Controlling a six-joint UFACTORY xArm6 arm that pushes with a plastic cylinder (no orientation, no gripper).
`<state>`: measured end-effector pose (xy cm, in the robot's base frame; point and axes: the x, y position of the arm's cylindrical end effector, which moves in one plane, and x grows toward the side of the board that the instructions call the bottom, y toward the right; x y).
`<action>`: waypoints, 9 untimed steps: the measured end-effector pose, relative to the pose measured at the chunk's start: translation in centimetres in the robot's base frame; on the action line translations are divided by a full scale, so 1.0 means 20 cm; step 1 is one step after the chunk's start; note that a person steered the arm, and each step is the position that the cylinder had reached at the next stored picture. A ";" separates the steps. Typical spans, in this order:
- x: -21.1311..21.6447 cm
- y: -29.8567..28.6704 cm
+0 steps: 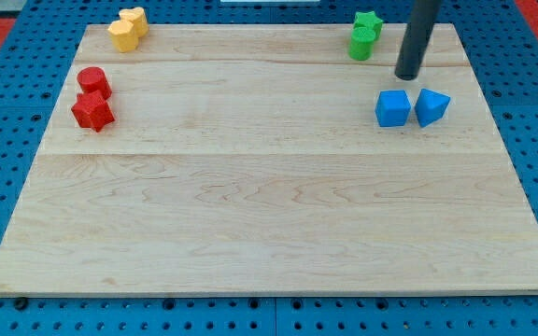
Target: Place the blue triangle at the bottom center of the board
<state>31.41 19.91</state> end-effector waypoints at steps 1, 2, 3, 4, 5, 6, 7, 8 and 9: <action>0.08 0.10; 0.23 0.09; 0.38 0.01; 0.53 -0.06; 0.72 -0.06; 0.91 -0.12; 1.10 -0.14; 1.27 -0.15; 1.38 -0.36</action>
<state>58.99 12.72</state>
